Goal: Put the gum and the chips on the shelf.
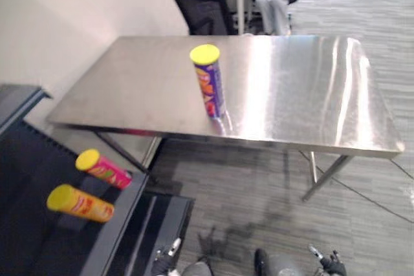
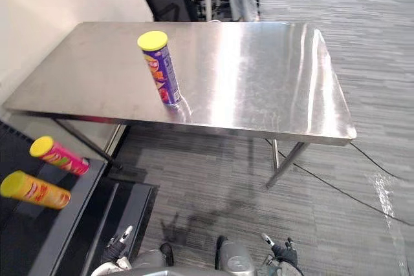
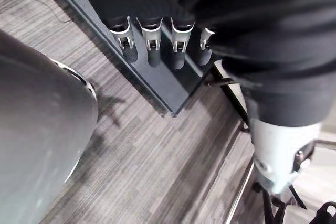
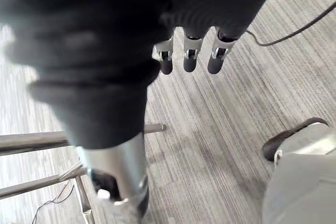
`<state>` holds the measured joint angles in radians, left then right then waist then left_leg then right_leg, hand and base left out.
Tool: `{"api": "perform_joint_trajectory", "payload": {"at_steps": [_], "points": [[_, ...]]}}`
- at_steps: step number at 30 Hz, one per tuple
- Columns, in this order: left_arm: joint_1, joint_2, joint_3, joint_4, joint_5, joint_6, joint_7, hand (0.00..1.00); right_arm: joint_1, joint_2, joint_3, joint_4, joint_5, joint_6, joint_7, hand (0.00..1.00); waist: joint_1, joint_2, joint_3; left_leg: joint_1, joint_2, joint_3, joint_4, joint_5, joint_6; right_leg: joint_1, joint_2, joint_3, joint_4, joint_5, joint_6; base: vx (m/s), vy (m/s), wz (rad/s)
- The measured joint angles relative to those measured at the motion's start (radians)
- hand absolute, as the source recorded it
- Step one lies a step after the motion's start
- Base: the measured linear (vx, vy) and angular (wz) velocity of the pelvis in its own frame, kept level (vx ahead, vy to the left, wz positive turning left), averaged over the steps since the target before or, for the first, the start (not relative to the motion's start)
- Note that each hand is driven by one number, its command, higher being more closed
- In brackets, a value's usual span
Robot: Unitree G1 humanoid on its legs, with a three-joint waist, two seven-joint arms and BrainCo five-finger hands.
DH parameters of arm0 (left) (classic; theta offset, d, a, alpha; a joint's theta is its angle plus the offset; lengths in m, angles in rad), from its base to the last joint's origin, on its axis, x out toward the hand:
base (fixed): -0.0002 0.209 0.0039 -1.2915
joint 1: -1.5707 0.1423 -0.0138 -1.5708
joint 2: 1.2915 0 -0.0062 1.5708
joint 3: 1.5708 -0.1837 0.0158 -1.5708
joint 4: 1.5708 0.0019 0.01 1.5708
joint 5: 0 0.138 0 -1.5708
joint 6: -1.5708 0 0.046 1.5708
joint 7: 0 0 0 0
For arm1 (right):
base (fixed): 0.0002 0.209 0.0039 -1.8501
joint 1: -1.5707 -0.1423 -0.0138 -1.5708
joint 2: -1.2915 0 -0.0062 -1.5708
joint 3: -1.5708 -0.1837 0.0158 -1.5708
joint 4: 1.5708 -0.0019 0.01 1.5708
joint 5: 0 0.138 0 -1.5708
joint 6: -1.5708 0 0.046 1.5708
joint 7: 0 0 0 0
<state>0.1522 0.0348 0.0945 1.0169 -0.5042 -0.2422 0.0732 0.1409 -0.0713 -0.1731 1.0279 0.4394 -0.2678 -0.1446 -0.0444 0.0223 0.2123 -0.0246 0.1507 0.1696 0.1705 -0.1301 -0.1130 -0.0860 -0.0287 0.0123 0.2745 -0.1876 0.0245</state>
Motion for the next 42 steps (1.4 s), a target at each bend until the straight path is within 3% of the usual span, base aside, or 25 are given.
{"api": "perform_joint_trajectory", "payload": {"at_steps": [1, 3, 5, 8, 14, 18, 22, 25, 30, 32, 35, 39, 42], "points": [[0.003, -0.018, 0.001, 0.007, 0.000, 0.000, 0.001, 0.00, 0.015, -0.006, -0.001, -0.002, 0.005, -0.003, 0.001, 0.00, -0.001, 0.027, -0.015, 0.010, 0.010, 0.000, -0.035, 0.055, 0.003, -0.002, 0.014, 0.017, 0.004, -0.006, 0.016, 0.20, 0.267, -0.70], [0.007, -0.010, 0.010, 0.014, 0.003, 0.000, 0.001, 0.00, 0.028, 0.005, -0.001, 0.003, 0.002, -0.008, 0.001, 0.00, -0.002, 0.011, -0.042, 0.028, -0.014, 0.040, -0.029, 0.025, 0.019, 0.005, -0.021, 0.025, -0.009, -0.005, 0.043, 0.22, 0.296, -0.48], [0.008, 0.014, 0.008, 0.022, 0.009, 0.002, 0.001, 0.00, 0.040, 0.032, 0.000, 0.012, 0.002, -0.024, 0.001, 0.00, -0.006, -0.023, -0.064, 0.035, -0.041, 0.061, -0.033, 0.015, 0.033, 0.024, -0.053, 0.022, -0.062, 0.026, 0.065, 0.22, 0.285, -0.22], [0.000, 0.018, 0.008, 0.051, 0.020, 0.001, 0.000, 0.00, 0.039, 0.037, 0.004, 0.035, 0.002, -0.045, 0.001, 0.00, -0.004, -0.032, -0.075, 0.067, -0.068, 0.066, -0.054, 0.014, 0.035, 0.067, -0.071, 0.016, -0.138, 0.077, 0.089, 0.15, 0.150, -0.27], [-0.001, 0.018, -0.014, 0.083, 0.048, -0.001, -0.005, 0.00, 0.040, 0.033, 0.015, 0.068, 0.002, -0.065, -0.019, 0.00, -0.006, -0.021, -0.107, 0.081, -0.091, 0.066, -0.073, 0.014, 0.036, 0.093, -0.086, -0.012, -0.234, 0.159, 0.093, 0.03, 0.077, -0.24], [-0.001, 0.027, -0.026, 0.089, 0.047, 0.000, -0.012, 0.00, 0.039, 0.033, 0.016, 0.090, 0.003, -0.064, -0.034, 0.00, -0.004, -0.029, -0.119, 0.082, -0.099, 0.061, -0.098, 0.012, 0.040, 0.098, -0.093, -0.040, -0.274, 0.169, 0.093, -0.07, 0.012, -0.04], [0.000, 0.030, -0.032, 0.091, 0.048, 0.005, -0.014, 0.00, 0.041, 0.033, 0.000, 0.097, 0.024, -0.058, -0.075, 0.00, -0.001, -0.032, -0.127, 0.089, -0.099, 0.045, -0.140, 0.028, 0.068, 0.097, -0.097, -0.080, -0.289, 0.160, 0.089, -0.12, -0.003, 0.11], [0.000, 0.037, -0.032, 0.088, 0.049, 0.006, -0.018, 0.00, 0.045, 0.039, -0.050, 0.100, 0.039, -0.037, -0.105, 0.00, 0.019, -0.040, -0.132, 0.096, -0.096, 0.052, -0.154, 0.033, 0.061, 0.097, -0.100, -0.117, -0.292, 0.161, 0.087, -0.07, -0.009, -0.09], [0.015, 0.051, -0.013, 0.075, 0.061, 0.022, -0.043, 0.00, 0.025, -0.001, -0.249, 0.065, 0.069, -0.025, -0.138, 0.00, 0.020, -0.040, -0.144, 0.101, -0.089, 0.063, -0.153, 0.026, 0.054, 0.108, -0.100, -0.141, -0.318, 0.174, 0.069, 0.02, 0.005, -0.09], [0.040, 0.059, 0.019, 0.044, 0.089, 0.041, -0.050, 0.00, 0.012, -0.053, -0.362, -0.034, 0.119, -0.024, -0.156, 0.00, 0.020, -0.048, -0.150, 0.101, -0.090, 0.067, -0.151, 0.019, 0.054, 0.108, -0.102, -0.144, -0.327, 0.198, 0.074, 0.08, 0.015, -0.09], [0.070, 0.071, 0.036, 0.032, 0.095, 0.058, -0.055, 0.00, -0.018, -0.143, -0.437, -0.197, 0.130, -0.029, -0.181, 0.00, 0.020, -0.048, -0.159, 0.099, -0.092, 0.067, -0.150, 0.012, 0.056, 0.109, -0.099, -0.146, -0.336, 0.214, 0.089, 0.11, 0.015, -0.07], [0.089, 0.072, 0.043, -0.020, 0.095, 0.080, -0.054, 0.00, -0.077, -0.213, -0.443, -0.441, 0.101, -0.044, -0.223, 0.00, 0.019, -0.050, -0.160, 0.098, -0.094, 0.058, -0.150, 0.005, 0.059, 0.112, -0.098, -0.159, -0.342, 0.215, 0.090, 0.08, 0.019, 0.01], [0.090, 0.072, 0.043, -0.056, 0.095, 0.082, -0.047, 0.00, -0.141, -0.232, -0.390, -0.672, 0.013, -0.043, -0.262, 0.00, 0.020, -0.058, -0.166, 0.095, -0.097, 0.036, -0.150, 0.004, 0.060, 0.115, -0.101, -0.175, -0.341, 0.215, 0.090, 0.04, 0.019, 0.10]]}}
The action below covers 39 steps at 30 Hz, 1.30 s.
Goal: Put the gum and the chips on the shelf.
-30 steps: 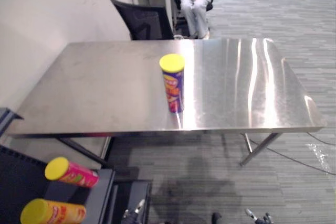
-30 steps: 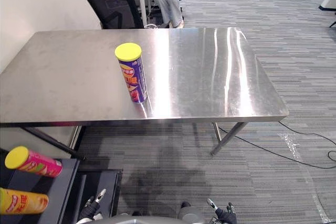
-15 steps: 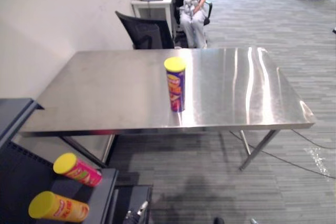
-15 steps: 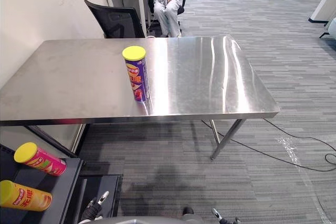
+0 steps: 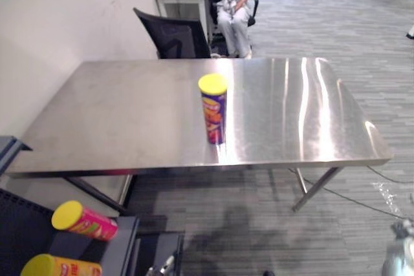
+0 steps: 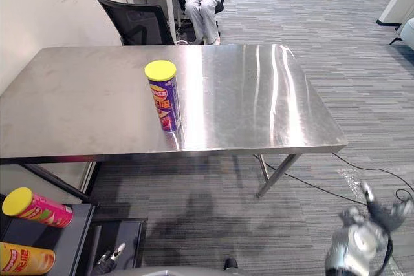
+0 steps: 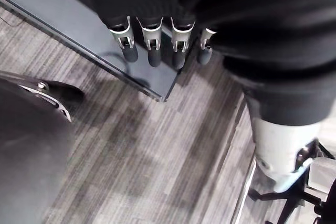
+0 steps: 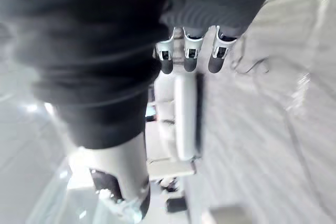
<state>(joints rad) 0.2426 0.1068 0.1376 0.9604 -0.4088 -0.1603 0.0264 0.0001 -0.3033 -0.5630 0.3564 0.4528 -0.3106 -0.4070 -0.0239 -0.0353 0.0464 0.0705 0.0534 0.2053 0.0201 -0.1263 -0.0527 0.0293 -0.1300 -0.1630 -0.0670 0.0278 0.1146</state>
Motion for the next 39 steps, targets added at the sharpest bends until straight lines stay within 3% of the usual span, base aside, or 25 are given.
{"api": "perform_joint_trajectory", "payload": {"at_steps": [6, 9, 13, 17, 20, 23, 30, 39], "points": [[0.009, 0.001, 0.007, -0.015, 0.039, 0.007, 0.012, 0.00, -0.069, 0.000, 0.098, -0.247, -0.148, -0.004, -0.011, 0.00, 0.000, -0.023, -0.003, -0.017, -0.008, -0.016, 0.012, -0.004, 0.006, -0.003, -0.012, -0.012, 0.000, 0.002, 0.004, -0.01, 0.020, 0.07], [0.015, 0.001, 0.006, -0.017, 0.041, 0.007, 0.019, 0.00, -0.086, -0.003, 0.182, -0.357, -0.160, -0.005, 0.055, 0.00, 0.001, -0.025, -0.003, -0.018, -0.013, -0.025, 0.020, -0.009, 0.012, 0.003, -0.020, -0.021, 0.000, 0.003, 0.006, -0.04, 0.030, 0.07], [0.019, 0.005, 0.006, -0.016, 0.078, 0.007, 0.034, 0.00, -0.122, -0.031, 0.328, -0.423, -0.159, 0.024, 0.250, 0.00, 0.004, -0.026, -0.003, -0.039, -0.025, -0.045, 0.033, -0.008, 0.016, -0.004, -0.034, -0.037, 0.000, 0.006, 0.012, -0.04, 0.025, 0.11], [0.020, 0.007, 0.006, -0.006, 0.079, 0.006, 0.035, 0.00, -0.181, -0.094, 0.455, -0.403, -0.155, 0.100, 0.455, 0.00, 0.025, -0.028, -0.004, -0.053, -0.035, -0.082, 0.037, -0.001, 0.026, 0.004, -0.040, -0.075, -0.001, 0.007, 0.014, -0.01, 0.011, 0.25], [0.020, 0.007, 0.006, -0.006, 0.086, 0.006, 0.034, 0.00, -0.249, -0.124, 0.513, -0.328, -0.129, 0.128, 0.552, 0.00, 0.040, -0.029, -0.004, -0.061, -0.045, -0.117, 0.036, 0.008, 0.031, 0.016, -0.044, -0.111, -0.002, 0.007, 0.013, 0.00, 0.011, 0.32], [0.020, 0.010, 0.005, -0.005, 0.111, 0.007, 0.030, 0.00, -0.319, -0.127, 0.551, -0.244, -0.119, 0.139, 0.572, 0.00, 0.055, -0.031, -0.004, -0.075, -0.051, -0.140, 0.036, 0.017, 0.033, 0.017, -0.048, -0.132, -0.001, 0.008, 0.014, -0.01, 0.007, 0.28], [0.033, 0.011, 0.004, -0.006, 0.119, 0.008, 0.009, 0.00, -0.425, -0.127, 0.597, -0.096, -0.120, 0.149, 0.545, 0.00, 0.082, -0.032, -0.003, -0.084, -0.064, -0.184, 0.035, 0.035, 0.038, 0.033, -0.056, -0.169, 0.002, 0.008, 0.014, -0.02, 0.008, 0.20], [0.032, 0.016, -0.013, -0.012, 0.119, 0.008, 0.007, 0.00, -0.512, -0.124, 0.610, 0.021, -0.121, 0.153, 0.496, 0.00, 0.087, -0.028, 0.018, -0.084, -0.074, -0.207, 0.013, 0.067, 0.039, 0.028, -0.065, -0.184, 0.011, 0.008, 0.013, -0.06, 0.006, 0.08]]}}
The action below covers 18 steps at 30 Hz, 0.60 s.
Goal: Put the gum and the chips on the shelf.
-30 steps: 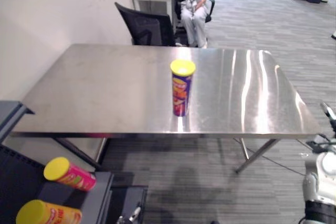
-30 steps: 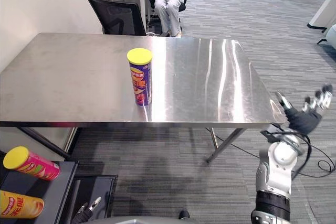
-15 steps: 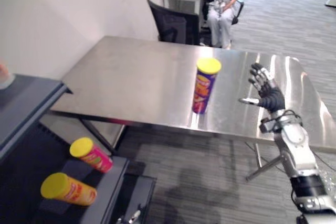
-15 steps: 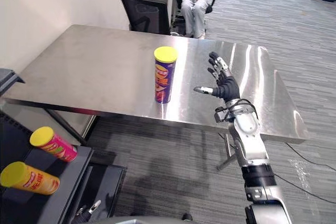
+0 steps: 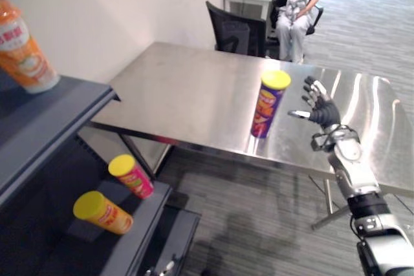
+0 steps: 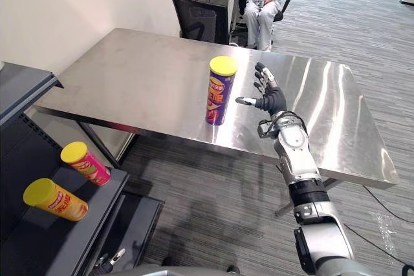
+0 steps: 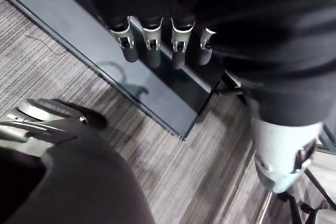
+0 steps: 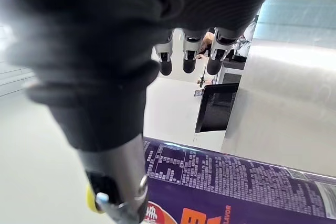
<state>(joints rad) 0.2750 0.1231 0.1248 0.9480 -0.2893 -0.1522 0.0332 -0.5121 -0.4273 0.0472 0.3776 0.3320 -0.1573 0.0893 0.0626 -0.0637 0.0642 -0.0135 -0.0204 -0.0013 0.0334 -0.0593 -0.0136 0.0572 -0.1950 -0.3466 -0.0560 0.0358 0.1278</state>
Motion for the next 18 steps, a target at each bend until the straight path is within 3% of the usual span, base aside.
{"api": "perform_joint_trajectory", "payload": {"at_steps": [8, 18], "points": [[0.004, 0.000, -0.001, -0.004, 0.029, 0.000, -0.003, 0.00, -0.046, 0.001, 0.016, 0.040, -0.001, 0.018, 0.026, 0.00, 0.025, -0.001, 0.018, 0.001, -0.001, -0.012, -0.015, 0.015, 0.000, 0.000, 0.001, -0.007, 0.000, 0.000, 0.000, -0.01, 0.001, 0.03], [0.004, 0.000, -0.002, -0.005, 0.029, -0.002, -0.006, 0.00, -0.093, 0.009, 0.053, 0.113, -0.003, 0.044, 0.030, 0.00, 0.034, 0.001, 0.051, 0.003, -0.005, -0.037, -0.012, 0.017, 0.001, 0.017, 0.000, -0.035, -0.004, -0.001, -0.001, 0.01, 0.010, 0.07]]}}
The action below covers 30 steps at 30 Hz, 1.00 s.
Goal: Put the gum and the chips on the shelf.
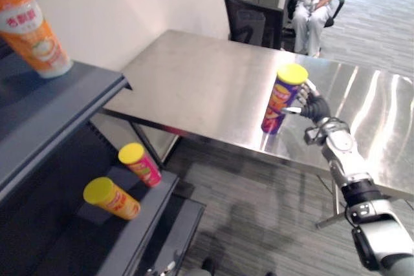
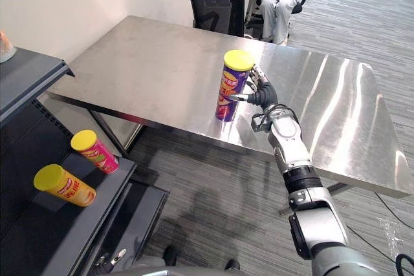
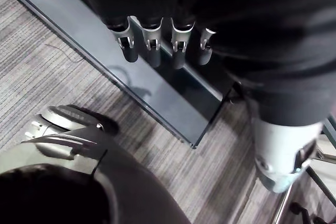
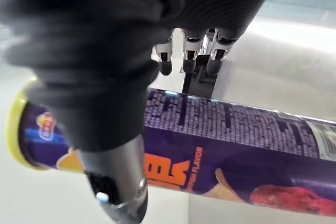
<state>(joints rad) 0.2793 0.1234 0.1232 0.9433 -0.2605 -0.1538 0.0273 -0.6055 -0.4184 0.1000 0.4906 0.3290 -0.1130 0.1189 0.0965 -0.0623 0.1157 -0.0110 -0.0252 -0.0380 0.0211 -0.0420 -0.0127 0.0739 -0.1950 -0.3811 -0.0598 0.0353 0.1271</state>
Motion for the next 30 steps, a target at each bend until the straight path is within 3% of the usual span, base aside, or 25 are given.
{"api": "perform_joint_trajectory", "payload": {"at_steps": [11, 12, 30], "points": [[0.000, -0.003, -0.003, -0.007, 0.000, 0.002, -0.002, 0.00, -0.041, 0.005, 0.028, 0.077, -0.001, 0.018, -0.004, 0.00, 0.037, 0.010, 0.037, -0.001, -0.006, -0.031, 0.000, 0.006, 0.000, 0.016, -0.001, -0.031, -0.004, -0.002, -0.002, 0.01, 0.011, 0.08], [0.000, -0.004, -0.004, -0.007, 0.001, 0.002, -0.002, 0.00, -0.042, 0.005, 0.028, 0.077, -0.001, 0.018, -0.004, 1.00, 0.042, 0.011, 0.038, -0.001, -0.006, -0.031, 0.000, 0.006, 0.000, 0.016, -0.001, -0.031, -0.004, -0.002, -0.002, 0.00, 0.000, 0.00], [0.000, -0.001, -0.020, -0.027, 0.046, -0.001, 0.004, 0.00, -0.085, 0.045, 0.059, 0.076, -0.018, 0.009, -0.091, 1.00, 0.047, 0.013, 0.057, -0.003, -0.006, -0.026, -0.002, 0.007, -0.001, 0.014, -0.002, -0.024, -0.004, -0.002, -0.002, 0.00, 0.007, -0.01]]}}
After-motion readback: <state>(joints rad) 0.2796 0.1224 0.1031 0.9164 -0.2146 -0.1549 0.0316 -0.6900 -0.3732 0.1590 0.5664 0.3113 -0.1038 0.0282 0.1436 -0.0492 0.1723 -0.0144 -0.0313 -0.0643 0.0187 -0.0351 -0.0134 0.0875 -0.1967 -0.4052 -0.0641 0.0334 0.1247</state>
